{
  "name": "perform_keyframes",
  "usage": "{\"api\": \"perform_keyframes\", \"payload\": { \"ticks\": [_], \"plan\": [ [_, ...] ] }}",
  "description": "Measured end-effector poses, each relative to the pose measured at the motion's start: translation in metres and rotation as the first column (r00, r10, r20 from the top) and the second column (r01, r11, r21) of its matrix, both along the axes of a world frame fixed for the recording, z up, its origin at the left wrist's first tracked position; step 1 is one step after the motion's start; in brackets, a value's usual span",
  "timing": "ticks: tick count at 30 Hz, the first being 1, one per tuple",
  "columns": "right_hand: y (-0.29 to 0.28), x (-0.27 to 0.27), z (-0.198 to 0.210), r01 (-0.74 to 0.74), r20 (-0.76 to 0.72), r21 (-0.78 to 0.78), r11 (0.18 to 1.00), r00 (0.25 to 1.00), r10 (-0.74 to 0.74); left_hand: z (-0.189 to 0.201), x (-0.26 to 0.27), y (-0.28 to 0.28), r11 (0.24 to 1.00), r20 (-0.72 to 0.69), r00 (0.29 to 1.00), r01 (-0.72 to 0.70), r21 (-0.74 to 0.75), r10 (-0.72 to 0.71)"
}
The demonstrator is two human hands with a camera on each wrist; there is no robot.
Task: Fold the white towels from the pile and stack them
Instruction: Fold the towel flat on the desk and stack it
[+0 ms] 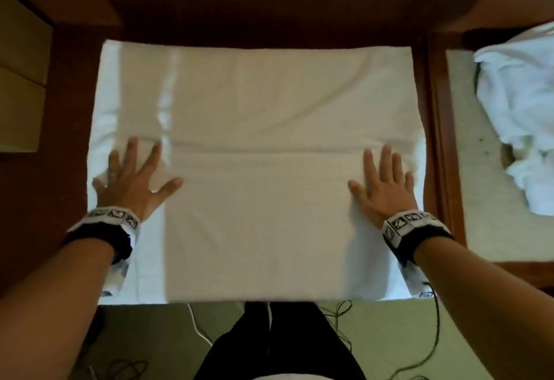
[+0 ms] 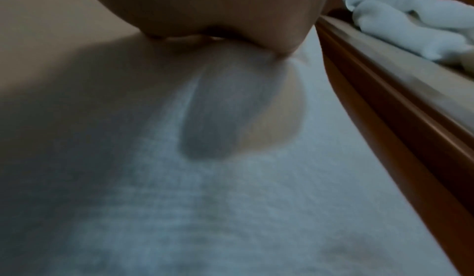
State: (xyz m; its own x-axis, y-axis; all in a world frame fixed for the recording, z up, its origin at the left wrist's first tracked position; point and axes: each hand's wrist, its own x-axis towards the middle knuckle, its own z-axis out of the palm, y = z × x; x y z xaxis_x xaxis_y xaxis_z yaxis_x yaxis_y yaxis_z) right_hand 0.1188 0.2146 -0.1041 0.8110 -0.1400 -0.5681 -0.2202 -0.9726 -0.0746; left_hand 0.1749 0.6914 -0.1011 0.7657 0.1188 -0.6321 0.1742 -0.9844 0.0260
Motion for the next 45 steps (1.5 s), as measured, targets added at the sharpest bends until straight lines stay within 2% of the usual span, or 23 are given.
{"api": "perform_keyframes", "payload": {
  "ticks": [3, 6, 10, 13, 15, 18, 22, 26, 30, 34, 36, 38, 42, 45],
  "plan": [
    [-0.002, 0.045, -0.003, 0.001, 0.039, 0.019, 1.000, 0.999, -0.002, 0.003, 0.046, 0.000, 0.999, 0.005, 1.000, -0.012, -0.037, 0.012],
    [0.004, 0.064, -0.002, 0.027, 0.042, 0.019, 0.999, 0.999, -0.028, 0.007, 0.054, -0.008, 0.996, 0.038, 0.999, -0.019, -0.092, 0.022],
    [0.021, 0.011, 0.002, 0.021, 0.063, -0.004, 1.000, 0.998, -0.021, 0.001, -0.017, -0.023, 0.999, 0.036, 0.999, 0.025, -0.034, -0.024],
    [0.029, -0.049, 0.004, 0.033, -0.019, 0.037, 0.999, 0.999, -0.032, 0.000, -0.078, -0.028, 0.999, -0.040, 0.999, 0.017, -0.029, -0.018],
    [0.024, -0.058, 0.001, 0.020, -0.065, 0.027, 0.999, 0.998, -0.019, -0.002, -0.087, -0.025, 1.000, -0.055, 0.998, 0.009, -0.015, -0.010],
    [0.017, -0.026, -0.004, -0.004, -0.030, 0.004, 1.000, 1.000, 0.004, -0.005, -0.057, -0.024, 1.000, -0.025, 1.000, 0.013, 0.013, -0.013],
    [0.011, 0.040, -0.010, -0.002, 0.061, 0.020, 1.000, 0.998, 0.001, -0.012, 0.009, -0.029, 0.999, 0.058, 0.998, 0.029, 0.019, -0.030],
    [0.008, 0.077, -0.009, 0.035, 0.077, 0.042, 0.998, 0.996, -0.038, -0.012, 0.046, -0.034, 0.999, 0.040, 0.999, 0.037, -0.011, -0.036],
    [0.026, 0.047, 0.001, 0.057, 0.074, 0.042, 0.998, 0.995, -0.060, -0.001, 0.008, -0.042, 0.998, 0.085, 0.996, 0.001, -0.070, 0.005],
    [0.037, -0.041, 0.008, -0.016, -0.029, 0.046, 0.999, 0.999, 0.017, -0.001, -0.082, -0.042, 0.998, 0.003, 1.000, 0.028, -0.058, -0.028],
    [0.035, -0.068, 0.004, -0.018, -0.074, 0.043, 0.999, 0.997, 0.021, -0.007, -0.106, -0.036, 0.999, -0.023, 0.999, 0.040, -0.027, -0.040],
    [0.031, -0.066, -0.001, -0.023, -0.071, 0.026, 0.999, 0.997, 0.025, -0.012, -0.101, -0.032, 0.999, -0.007, 0.999, 0.047, -0.007, -0.047],
    [0.028, -0.027, -0.010, -0.031, 0.004, 0.021, 0.999, 1.000, 0.030, -0.025, -0.062, -0.032, 0.997, 0.095, 0.992, 0.077, 0.015, -0.078],
    [0.031, -0.011, -0.007, -0.015, 0.018, 0.007, 1.000, 1.000, 0.015, -0.021, -0.049, -0.034, 0.997, 0.118, 0.991, 0.070, -0.018, -0.067]
  ]
}}
